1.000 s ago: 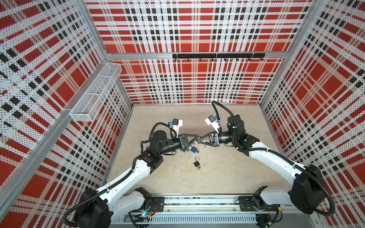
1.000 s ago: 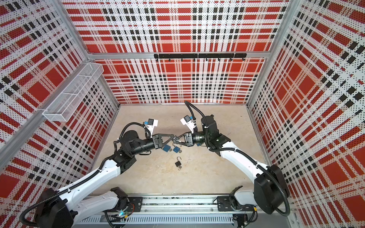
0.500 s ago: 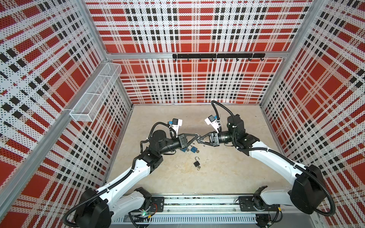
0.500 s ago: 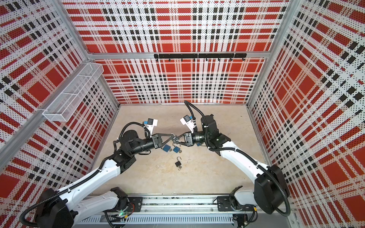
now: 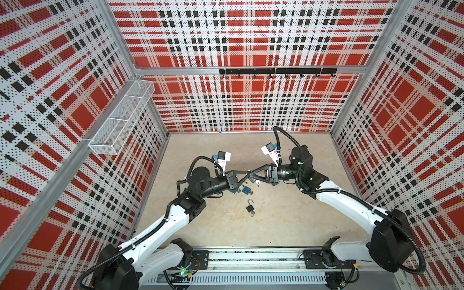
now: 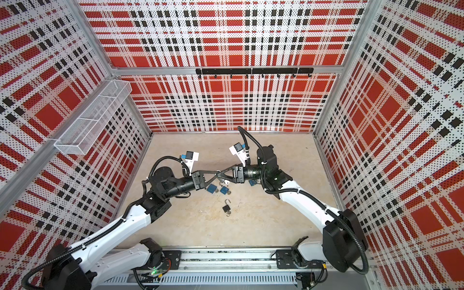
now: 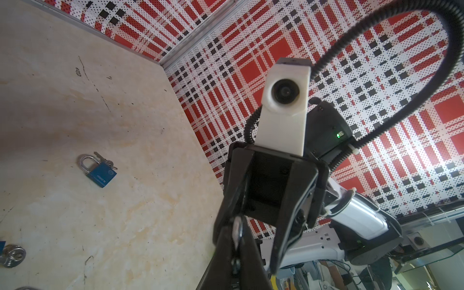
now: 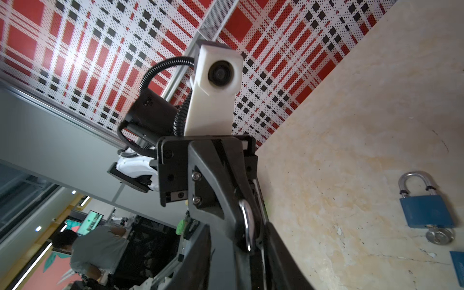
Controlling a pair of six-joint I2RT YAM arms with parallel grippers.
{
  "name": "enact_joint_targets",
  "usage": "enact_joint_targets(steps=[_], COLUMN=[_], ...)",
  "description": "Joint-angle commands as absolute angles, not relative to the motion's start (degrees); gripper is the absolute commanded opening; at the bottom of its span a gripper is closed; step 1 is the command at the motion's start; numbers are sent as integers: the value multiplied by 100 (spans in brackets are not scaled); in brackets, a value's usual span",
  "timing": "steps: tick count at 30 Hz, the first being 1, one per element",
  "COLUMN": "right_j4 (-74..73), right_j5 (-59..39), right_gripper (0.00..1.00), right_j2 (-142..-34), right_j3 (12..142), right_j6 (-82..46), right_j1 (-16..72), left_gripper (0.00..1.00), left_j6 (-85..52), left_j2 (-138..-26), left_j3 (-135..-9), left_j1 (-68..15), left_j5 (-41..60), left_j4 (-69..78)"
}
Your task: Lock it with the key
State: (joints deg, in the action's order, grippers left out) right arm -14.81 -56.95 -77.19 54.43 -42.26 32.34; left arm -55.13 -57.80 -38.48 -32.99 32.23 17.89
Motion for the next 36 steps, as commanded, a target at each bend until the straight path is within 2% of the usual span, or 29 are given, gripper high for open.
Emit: enact_joint_targets(steps=[1, 10, 17, 27, 36], right_j4=[-2402, -2882, -3084, -3078, -3006], right_j5=[-5775, -5790, -5880, -5901, -5897], right_gripper=[37, 37, 25, 20, 9], right_j2=[-7678, -7510, -7623, -7761, -7892], right_j3=[5194, 4826, 4809, 4880, 5016], right_j6=[-4664, -5004, -5127, -5134, -5121], right_j1=[3110, 3097, 3106, 3111, 3111], left_gripper=[0, 0, 0, 0, 0], left_j6=[-5569, -5568, -5592, -5643, -5695], left_j2=[-5552, -5398, -5467, -5519, -5546], left_j3=[-3774, -3751, -3788, -3806, -3779], left_j1=[-3231, -3158, -3153, -3145, -3147], left_j5=[2895, 2231, 2181, 2210, 2283], left_j4=[1840, 1879, 1926, 2020, 2095])
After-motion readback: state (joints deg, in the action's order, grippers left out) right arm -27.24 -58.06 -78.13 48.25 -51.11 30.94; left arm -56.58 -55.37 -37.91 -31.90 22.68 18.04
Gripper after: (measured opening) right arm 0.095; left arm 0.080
